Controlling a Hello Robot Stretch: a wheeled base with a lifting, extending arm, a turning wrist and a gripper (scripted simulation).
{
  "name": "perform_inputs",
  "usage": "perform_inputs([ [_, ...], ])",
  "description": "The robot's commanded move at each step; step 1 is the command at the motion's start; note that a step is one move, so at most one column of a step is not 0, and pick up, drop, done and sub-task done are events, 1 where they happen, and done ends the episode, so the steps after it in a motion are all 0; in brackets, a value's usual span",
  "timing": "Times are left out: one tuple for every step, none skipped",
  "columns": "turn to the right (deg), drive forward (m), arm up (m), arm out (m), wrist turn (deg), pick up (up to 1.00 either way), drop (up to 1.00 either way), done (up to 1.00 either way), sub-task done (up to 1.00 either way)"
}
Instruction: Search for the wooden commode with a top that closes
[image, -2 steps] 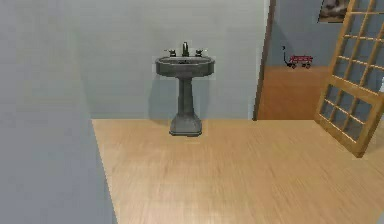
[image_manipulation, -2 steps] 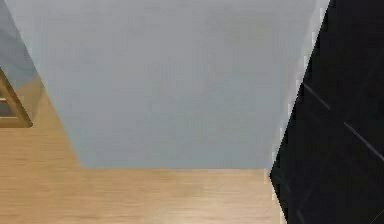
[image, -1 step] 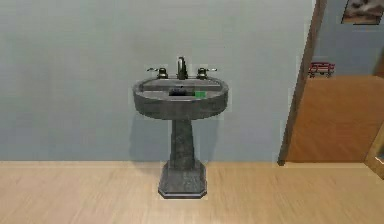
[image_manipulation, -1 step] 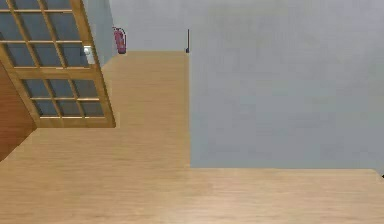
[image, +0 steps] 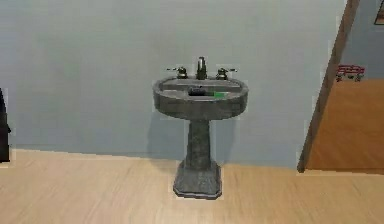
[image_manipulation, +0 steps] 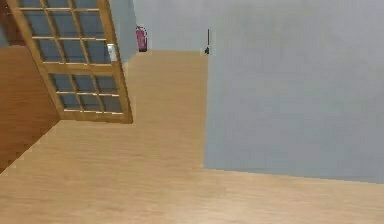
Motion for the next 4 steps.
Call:
perform_inputs([
  [0.0,0.35,0.00,0.00,0.0,0.00,0.00,0.00,0.00],
  [-39.0,0.00,0.00,0.00,0.0,0.00,0.00,0.00,0.00],
  [0.0,0.40,0.00,0.00,0.0,0.00,0.00,0.00,0.00],
  [-24.0,0.00,0.00,0.00,0.0,0.00,0.00,0.00,0.00],
])
